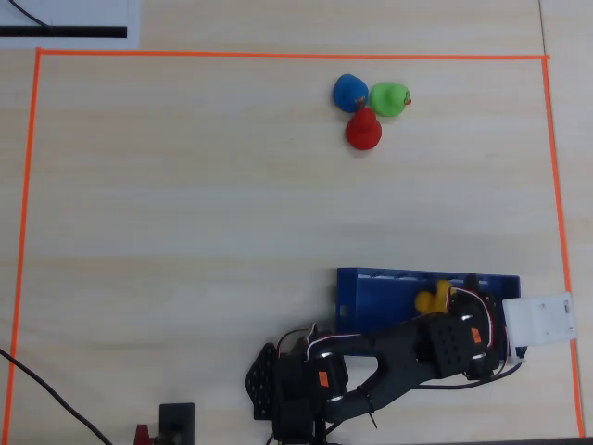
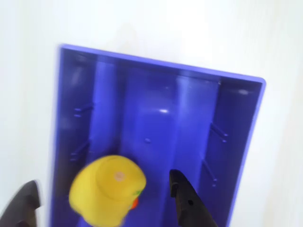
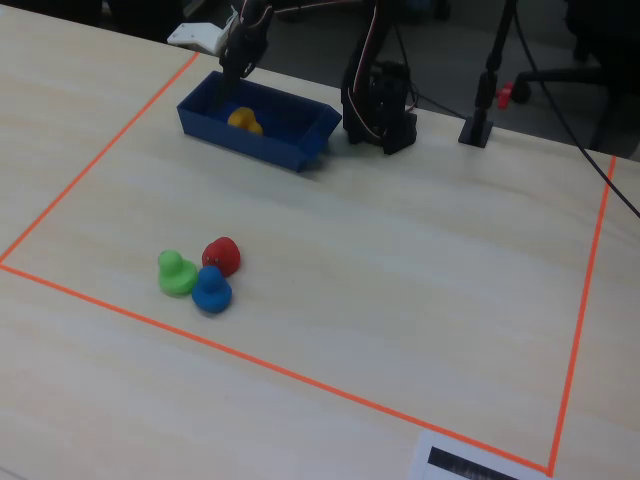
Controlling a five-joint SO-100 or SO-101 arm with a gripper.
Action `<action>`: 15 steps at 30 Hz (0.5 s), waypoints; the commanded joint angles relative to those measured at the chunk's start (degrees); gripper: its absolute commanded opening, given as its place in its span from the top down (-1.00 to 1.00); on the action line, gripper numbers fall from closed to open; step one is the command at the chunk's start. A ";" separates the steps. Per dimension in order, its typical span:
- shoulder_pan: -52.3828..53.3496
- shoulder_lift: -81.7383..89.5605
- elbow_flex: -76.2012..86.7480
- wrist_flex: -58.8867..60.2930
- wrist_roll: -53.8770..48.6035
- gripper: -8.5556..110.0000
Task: Grasp yellow duck and put it into box.
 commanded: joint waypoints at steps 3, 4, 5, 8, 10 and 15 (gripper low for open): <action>-10.55 3.43 -21.45 10.99 9.76 0.80; -14.24 4.31 -24.96 12.57 10.55 0.83; -18.19 5.01 -28.48 13.97 11.78 0.85; -31.55 7.73 -34.54 19.51 12.57 0.85; -41.40 11.07 -32.96 23.20 12.13 0.85; -63.19 30.50 -2.29 18.02 10.11 0.85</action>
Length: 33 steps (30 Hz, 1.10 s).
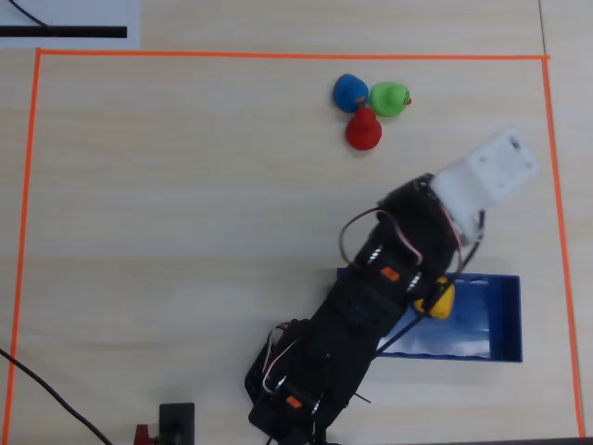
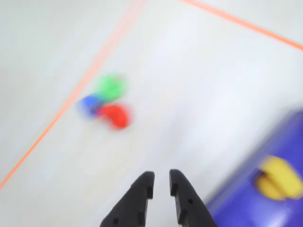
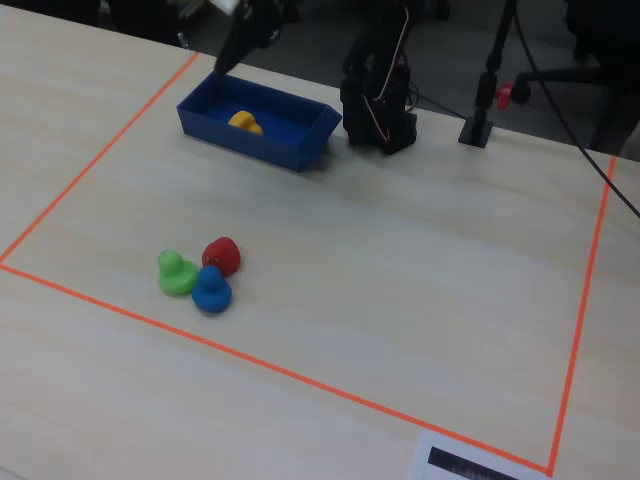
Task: Grasp yellow duck and put it into box.
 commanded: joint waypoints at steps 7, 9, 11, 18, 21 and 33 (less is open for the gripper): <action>-33.75 41.31 68.03 -6.50 -15.73 0.85; -35.60 46.67 74.62 -5.45 -18.11 0.85; -36.74 50.71 78.49 -4.22 -18.90 0.85; -37.27 55.99 83.94 0.62 -18.98 0.85; -36.83 57.92 84.73 1.93 -18.81 0.85; -37.27 60.03 84.73 3.52 -18.19 0.83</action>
